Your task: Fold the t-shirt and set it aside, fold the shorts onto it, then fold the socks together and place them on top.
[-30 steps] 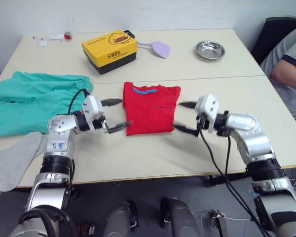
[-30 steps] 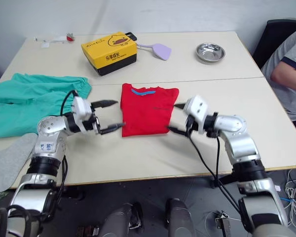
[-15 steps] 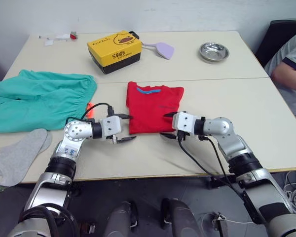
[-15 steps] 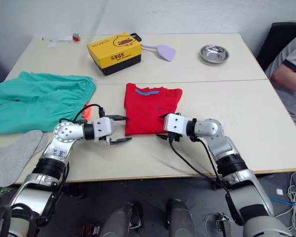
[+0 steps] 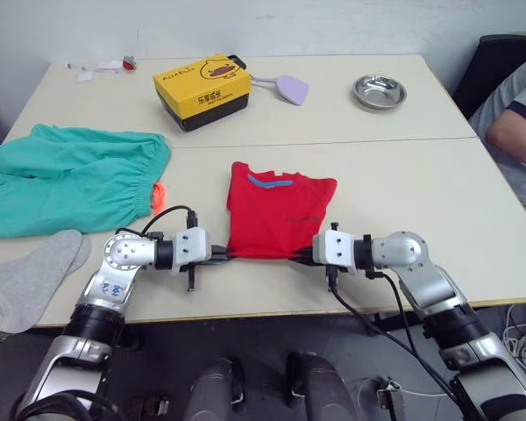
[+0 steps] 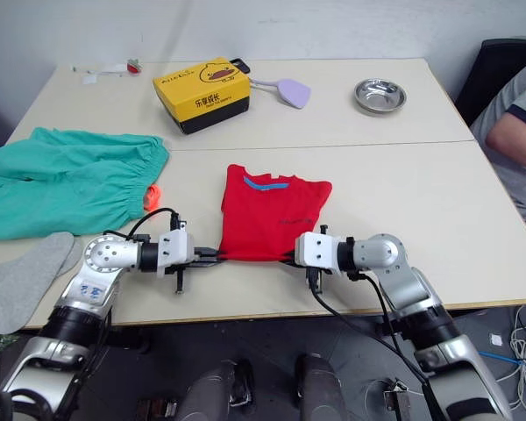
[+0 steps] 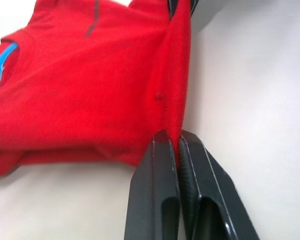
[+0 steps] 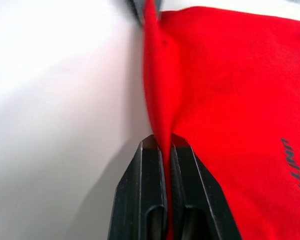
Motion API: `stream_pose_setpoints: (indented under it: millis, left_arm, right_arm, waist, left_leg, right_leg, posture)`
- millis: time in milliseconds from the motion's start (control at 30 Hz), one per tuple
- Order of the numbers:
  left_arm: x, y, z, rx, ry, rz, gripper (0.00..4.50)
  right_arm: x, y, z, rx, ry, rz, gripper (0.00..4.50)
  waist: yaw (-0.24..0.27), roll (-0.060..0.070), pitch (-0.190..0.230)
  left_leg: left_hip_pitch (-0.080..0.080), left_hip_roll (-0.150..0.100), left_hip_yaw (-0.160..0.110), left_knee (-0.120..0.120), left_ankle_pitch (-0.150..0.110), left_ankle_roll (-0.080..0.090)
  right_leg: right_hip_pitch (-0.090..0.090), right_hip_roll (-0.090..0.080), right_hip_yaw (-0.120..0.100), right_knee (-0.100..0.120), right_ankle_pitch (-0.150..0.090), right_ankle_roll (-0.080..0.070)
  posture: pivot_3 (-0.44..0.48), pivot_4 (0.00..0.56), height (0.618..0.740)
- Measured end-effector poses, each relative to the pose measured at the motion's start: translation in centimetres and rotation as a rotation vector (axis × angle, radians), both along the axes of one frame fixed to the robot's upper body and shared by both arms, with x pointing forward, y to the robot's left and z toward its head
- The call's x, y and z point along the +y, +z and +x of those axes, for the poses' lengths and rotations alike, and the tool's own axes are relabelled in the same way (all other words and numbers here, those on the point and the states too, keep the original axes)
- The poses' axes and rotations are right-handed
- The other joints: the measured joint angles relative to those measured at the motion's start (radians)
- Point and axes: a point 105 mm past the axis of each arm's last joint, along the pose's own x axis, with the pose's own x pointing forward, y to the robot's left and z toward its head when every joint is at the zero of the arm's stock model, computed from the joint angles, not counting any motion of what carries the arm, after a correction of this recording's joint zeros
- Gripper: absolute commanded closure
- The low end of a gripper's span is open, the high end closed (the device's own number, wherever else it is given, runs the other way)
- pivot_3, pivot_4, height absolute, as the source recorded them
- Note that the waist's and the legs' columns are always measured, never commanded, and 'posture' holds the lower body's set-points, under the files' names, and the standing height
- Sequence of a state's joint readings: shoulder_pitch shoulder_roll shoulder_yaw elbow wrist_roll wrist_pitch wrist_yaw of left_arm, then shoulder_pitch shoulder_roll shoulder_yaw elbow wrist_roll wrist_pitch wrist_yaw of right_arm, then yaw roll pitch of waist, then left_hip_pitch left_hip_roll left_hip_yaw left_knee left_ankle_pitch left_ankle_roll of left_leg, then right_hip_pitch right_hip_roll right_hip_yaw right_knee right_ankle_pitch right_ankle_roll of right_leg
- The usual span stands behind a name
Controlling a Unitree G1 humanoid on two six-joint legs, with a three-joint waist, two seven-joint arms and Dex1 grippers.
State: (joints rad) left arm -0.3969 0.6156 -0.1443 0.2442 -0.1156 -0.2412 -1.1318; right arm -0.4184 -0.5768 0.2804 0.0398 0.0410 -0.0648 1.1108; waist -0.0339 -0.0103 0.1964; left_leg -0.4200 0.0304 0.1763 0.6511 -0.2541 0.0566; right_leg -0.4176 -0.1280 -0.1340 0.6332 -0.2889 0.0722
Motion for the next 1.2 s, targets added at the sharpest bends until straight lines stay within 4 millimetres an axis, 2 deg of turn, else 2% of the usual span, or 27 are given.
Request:
stream_pose_setpoints:
  millis: [200,300,333,467,500,533,567,633,700,767,800,833,967,1067,1200]
  left_arm:
    - [-0.3,-1.0,-3.6,0.063,-0.01,-0.031,4.47]
    - [-0.4,-1.2,-4.2,0.086,0.021,-0.057,4.5]
    - [-0.2,-1.2,-4.2,0.104,0.049,-0.076,4.0]
    - [1.8,-0.8,-4.3,0.156,0.13,-0.109,2.77]
    - [2.1,-0.4,-4.5,0.166,0.129,-0.121,2.49]
    - [2.5,0.3,-4.8,0.198,0.122,-0.157,2.19]
    - [3.0,1.3,-5.3,0.255,0.116,-0.214,2.19]
    - [3.7,3.9,-5.7,0.337,0.112,-0.337,2.15]
    - [3.4,6.2,-5.5,0.365,0.088,-0.424,2.15]
    - [2.2,7.7,-4.6,0.348,0.065,-0.474,2.55]
    - [1.0,8.2,-3.6,0.321,0.059,-0.491,2.78]
    - [-0.2,8.1,-2.8,0.304,0.059,-0.497,3.1]
    - [-3.4,5.0,-0.4,0.307,0.119,-0.437,4.39]
    - [-4.9,2.5,0.4,0.311,0.157,-0.365,4.45]
    - [-4.5,0.6,0.5,0.321,0.225,-0.303,4.45]
  right_arm:
    - [-0.6,-1.3,-2.8,0.073,-0.013,0.003,4.5]
    - [-0.8,-1.4,-3.1,0.091,-0.035,0.023,3.86]
    - [-1.1,-1.5,-3.3,0.105,-0.041,0.036,3.55]
    - [-3.1,-0.8,-3.8,0.152,-0.086,0.079,2.08]
    - [-3.3,-0.3,-4.1,0.169,-0.083,0.096,2.07]
    - [-3.5,0.4,-4.6,0.205,-0.073,0.132,2.07]
    - [-3.8,1.4,-5.1,0.252,-0.065,0.178,2.07]
    - [-4.1,3.5,-5.2,0.31,-0.071,0.264,2.53]
    - [-3.6,4.8,-4.7,0.325,-0.075,0.323,3.03]
    - [-2.5,5.3,-4.0,0.303,-0.076,0.361,3.79]
    - [-1.8,4.9,-3.4,0.288,-0.08,0.357,4.17]
    - [-1.1,4.4,-3.0,0.278,-0.084,0.349,4.49]
    - [1.1,2.3,-1.0,0.233,-0.141,0.338,4.5]
    - [1.4,0.6,0.5,0.172,-0.2,0.288,4.5]
    - [1.0,-0.5,1.9,0.13,-0.288,0.317,4.5]
  waist:
    - [0.006,0.0,0.0]
    - [0.009,0.0,0.0]
    - [0.009,0.0,0.0]
    - [0.008,0.0,0.0]
    - [0.008,0.0,0.0]
    - [0.008,0.0,0.0]
    - [0.006,0.0,0.0]
    - [0.006,0.0,0.0]
    - [0.007,0.0,0.0]
    - [0.014,0.0,0.0]
    - [0.022,0.0,0.0]
    - [0.029,0.0,0.0]
    - [0.031,0.0,0.0]
    - [0.027,0.0,0.0]
    - [0.021,0.0,0.0]
  left_leg:
    - [0.002,0.0,-0.002,-0.001,-0.005,-0.005]
    - [0.003,0.0,-0.003,-0.002,-0.005,-0.004]
    - [0.003,0.0,-0.003,-0.002,-0.005,-0.004]
    - [0.002,0.0,-0.003,-0.003,-0.006,-0.004]
    - [0.003,0.0,-0.003,-0.003,-0.006,-0.004]
    - [0.002,0.0,-0.003,-0.003,-0.006,-0.004]
    - [0.002,0.0,-0.003,-0.003,-0.006,-0.005]
    - [0.004,0.001,-0.005,-0.003,-0.006,-0.004]
    - [0.007,0.0,-0.005,-0.003,-0.008,-0.001]
    - [0.009,-0.001,-0.005,-0.004,-0.008,-0.001]
    - [0.009,-0.002,-0.005,-0.004,-0.008,-0.001]
    - [0.009,-0.002,-0.003,-0.003,-0.007,-0.002]
    - [0.003,-0.002,0.0,-0.003,-0.006,-0.004]
    - [0.0,-0.002,0.001,-0.001,-0.004,0.001]
    - [0.0,0.0,0.0,-0.001,-0.003,0.0]
  right_leg:
    - [0.003,-0.002,-0.001,-0.003,0.0,0.0]
    - [0.004,-0.002,-0.001,-0.004,0.0,0.0]
    - [0.004,-0.002,-0.001,-0.005,0.0,0.0]
    - [0.003,-0.002,-0.001,-0.006,0.0,0.0]
    - [0.003,-0.002,-0.001,-0.006,0.0,0.0]
    - [0.003,-0.001,-0.001,-0.006,0.0,0.0]
    - [0.003,-0.001,-0.001,-0.006,0.0,0.0]
    - [0.006,-0.002,-0.002,-0.006,0.0,0.0]
    - [0.009,-0.002,-0.001,-0.006,0.0,-0.001]
    - [0.01,-0.002,-0.001,-0.007,0.0,-0.001]
    - [0.011,-0.002,-0.001,-0.007,0.0,0.0]
    - [0.01,-0.002,-0.001,-0.007,0.0,0.0]
    - [0.004,-0.001,0.0,-0.007,0.0,0.001]
    - [0.002,0.001,0.0,-0.006,0.0,0.001]
    - [0.002,0.002,0.0,-0.006,0.0,0.001]
  posture:
    - [0.0,0.15,0.74]
    - [0.0,0.15,0.74]
    - [0.0,0.15,0.74]
    - [0.0,0.15,0.74]
    - [0.0,0.15,0.74]
    - [0.0,0.15,0.74]
    - [0.0,0.15,0.74]
    - [0.0,0.15,0.74]
    - [0.0,0.15,0.74]
    - [0.0,0.15,0.74]
    - [0.0,0.15,0.74]
    - [0.0,0.15,0.74]
    - [0.0,0.15,0.74]
    - [0.0,0.15,0.74]
    - [0.0,0.15,0.74]
